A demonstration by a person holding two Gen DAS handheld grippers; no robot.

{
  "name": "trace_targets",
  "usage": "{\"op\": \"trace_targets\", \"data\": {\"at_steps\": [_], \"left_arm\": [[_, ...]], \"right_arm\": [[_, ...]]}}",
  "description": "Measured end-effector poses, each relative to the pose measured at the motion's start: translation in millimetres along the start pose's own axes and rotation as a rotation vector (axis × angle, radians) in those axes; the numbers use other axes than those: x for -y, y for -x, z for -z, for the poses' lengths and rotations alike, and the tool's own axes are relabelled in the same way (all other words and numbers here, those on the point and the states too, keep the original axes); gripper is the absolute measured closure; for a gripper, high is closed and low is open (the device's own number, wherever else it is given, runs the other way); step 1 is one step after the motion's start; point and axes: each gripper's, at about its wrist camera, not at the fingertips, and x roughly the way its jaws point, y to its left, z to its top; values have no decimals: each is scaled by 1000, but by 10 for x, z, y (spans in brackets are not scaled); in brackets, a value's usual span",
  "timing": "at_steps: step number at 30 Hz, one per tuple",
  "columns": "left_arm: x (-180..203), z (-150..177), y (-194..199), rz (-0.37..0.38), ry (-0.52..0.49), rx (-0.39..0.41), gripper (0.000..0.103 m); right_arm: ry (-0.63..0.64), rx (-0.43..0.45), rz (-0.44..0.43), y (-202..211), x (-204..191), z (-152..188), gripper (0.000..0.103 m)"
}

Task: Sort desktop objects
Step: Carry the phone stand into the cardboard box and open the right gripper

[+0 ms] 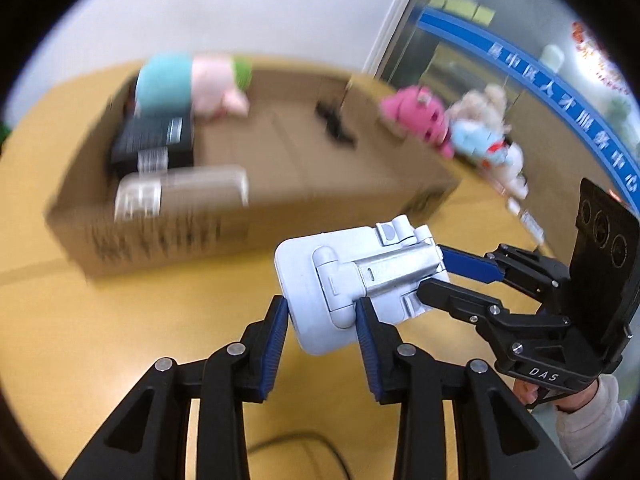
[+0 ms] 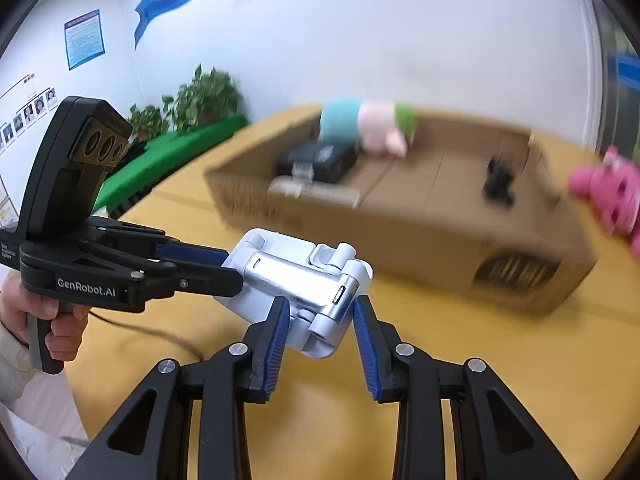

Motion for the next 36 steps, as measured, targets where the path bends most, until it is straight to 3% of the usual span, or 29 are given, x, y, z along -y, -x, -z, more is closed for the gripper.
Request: {"op": "trace_targets", "data": {"at_steps": [5, 11, 17, 24, 30, 36], "left_arm": [[164, -602, 187, -9, -77, 120, 69], [147, -1288, 306, 4, -103, 209, 69], [-77, -1840, 166, -26, -92, 234, 69], [-544, -2157, -584, -44, 2, 95, 69], [-924, -2050, -1402, -36, 116, -94, 69], [-1047, -1887, -1872, -81, 185, -236, 69]], "right_arm": [[45, 110, 57, 191, 125, -549, 71], [85, 208, 104, 266, 330, -1235, 71], [86, 201, 70, -43, 646, -1867, 71], [16, 67, 6, -869, 1150, -2172, 71], [-100, -136, -39, -1725, 1644, -1930, 70], [-161, -322, -19, -2229, 1761, -1557, 70]]}}
